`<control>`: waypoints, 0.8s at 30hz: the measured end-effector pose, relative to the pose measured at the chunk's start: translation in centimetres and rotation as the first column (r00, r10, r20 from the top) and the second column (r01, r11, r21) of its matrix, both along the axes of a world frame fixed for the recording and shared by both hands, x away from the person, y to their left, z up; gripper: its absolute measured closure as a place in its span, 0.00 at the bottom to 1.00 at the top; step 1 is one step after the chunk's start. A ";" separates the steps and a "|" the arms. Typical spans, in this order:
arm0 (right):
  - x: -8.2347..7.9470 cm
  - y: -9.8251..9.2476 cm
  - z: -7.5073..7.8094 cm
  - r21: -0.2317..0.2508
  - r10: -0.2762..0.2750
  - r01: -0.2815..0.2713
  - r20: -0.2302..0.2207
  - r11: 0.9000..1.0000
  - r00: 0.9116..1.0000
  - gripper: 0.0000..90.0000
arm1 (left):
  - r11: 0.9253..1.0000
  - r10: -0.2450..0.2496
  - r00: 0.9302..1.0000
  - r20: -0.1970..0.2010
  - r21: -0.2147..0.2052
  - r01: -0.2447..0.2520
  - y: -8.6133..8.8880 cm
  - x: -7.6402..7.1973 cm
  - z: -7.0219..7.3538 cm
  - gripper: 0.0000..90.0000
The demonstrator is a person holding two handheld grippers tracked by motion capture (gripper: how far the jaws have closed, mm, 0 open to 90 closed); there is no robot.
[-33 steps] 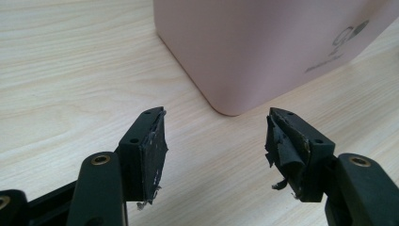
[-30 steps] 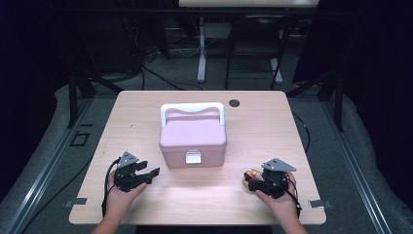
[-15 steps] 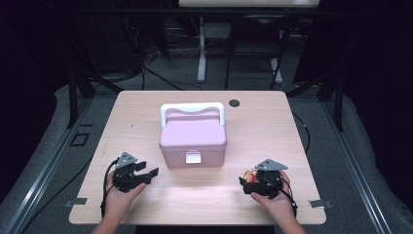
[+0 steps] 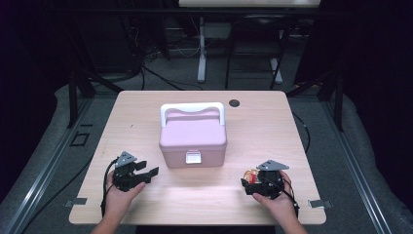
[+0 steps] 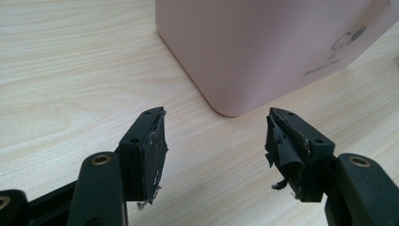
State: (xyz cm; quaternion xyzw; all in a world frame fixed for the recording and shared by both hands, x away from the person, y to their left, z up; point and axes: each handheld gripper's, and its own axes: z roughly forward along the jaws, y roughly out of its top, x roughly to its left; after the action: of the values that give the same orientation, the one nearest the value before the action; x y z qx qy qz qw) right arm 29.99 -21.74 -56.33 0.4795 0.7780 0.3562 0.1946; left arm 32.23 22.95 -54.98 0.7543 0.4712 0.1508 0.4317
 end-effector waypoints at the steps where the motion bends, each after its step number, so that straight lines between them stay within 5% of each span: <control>1: 0.0 0.0 0.0 0.002 0.001 -0.001 -0.004 1.000 1.000 0.15 | 1.000 0.000 1.000 0.002 -0.002 0.000 0.0 0.0 0.0 0.43; 24: -0.4 -0.7 -0.4 -0.010 0.000 0.000 -0.029 1.000 1.000 0.24 | 1.000 -0.015 1.000 -0.001 -0.009 0.015 -0.5 0.6 0.1 0.43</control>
State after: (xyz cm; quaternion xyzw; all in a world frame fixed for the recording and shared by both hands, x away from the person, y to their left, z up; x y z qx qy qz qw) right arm 29.62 -22.45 -56.75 0.4836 0.7826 0.3452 0.1858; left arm 32.84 22.43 -54.93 0.7559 0.4662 0.1450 0.4361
